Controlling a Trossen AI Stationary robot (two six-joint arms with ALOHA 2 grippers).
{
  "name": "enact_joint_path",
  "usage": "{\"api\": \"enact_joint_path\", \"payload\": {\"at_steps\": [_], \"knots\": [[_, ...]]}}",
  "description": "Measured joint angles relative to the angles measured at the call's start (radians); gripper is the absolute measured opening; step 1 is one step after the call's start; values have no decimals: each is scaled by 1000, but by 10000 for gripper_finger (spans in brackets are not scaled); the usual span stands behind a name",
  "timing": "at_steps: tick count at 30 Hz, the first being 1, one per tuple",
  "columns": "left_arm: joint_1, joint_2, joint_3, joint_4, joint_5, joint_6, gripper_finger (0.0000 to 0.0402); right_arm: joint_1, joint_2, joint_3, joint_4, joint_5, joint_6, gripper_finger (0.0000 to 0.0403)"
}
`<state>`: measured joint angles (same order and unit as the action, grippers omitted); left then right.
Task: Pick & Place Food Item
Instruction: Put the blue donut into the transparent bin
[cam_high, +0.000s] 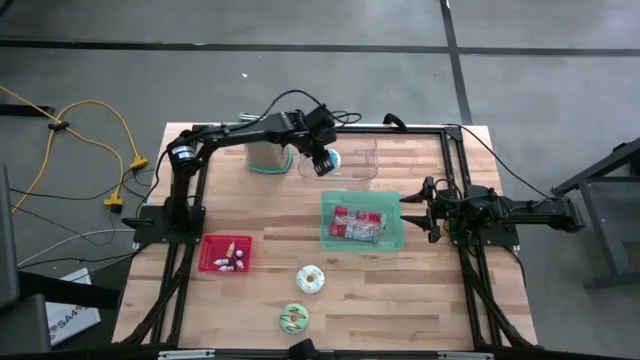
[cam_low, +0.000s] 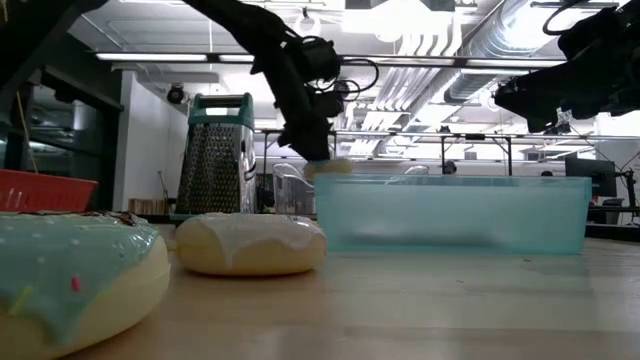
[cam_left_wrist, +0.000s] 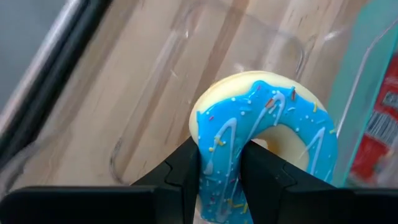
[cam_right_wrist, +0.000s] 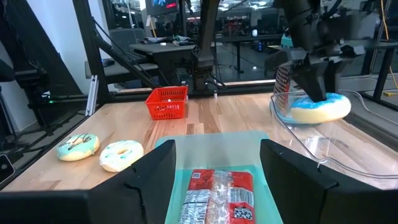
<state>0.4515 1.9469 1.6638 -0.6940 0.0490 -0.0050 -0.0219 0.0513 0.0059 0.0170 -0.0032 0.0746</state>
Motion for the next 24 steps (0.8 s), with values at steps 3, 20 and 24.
{"api": "enact_joint_path", "payload": {"at_steps": [3,20,24], "knots": [[0,-1,2,6,0,1,97,0,0,0,0,0,0,223],[0,-1,2,-9,1,17,168,0,0,0,0,0,0,223],[0,-1,2,-9,1,17,176,0,0,0,0,0,0,223]]}}
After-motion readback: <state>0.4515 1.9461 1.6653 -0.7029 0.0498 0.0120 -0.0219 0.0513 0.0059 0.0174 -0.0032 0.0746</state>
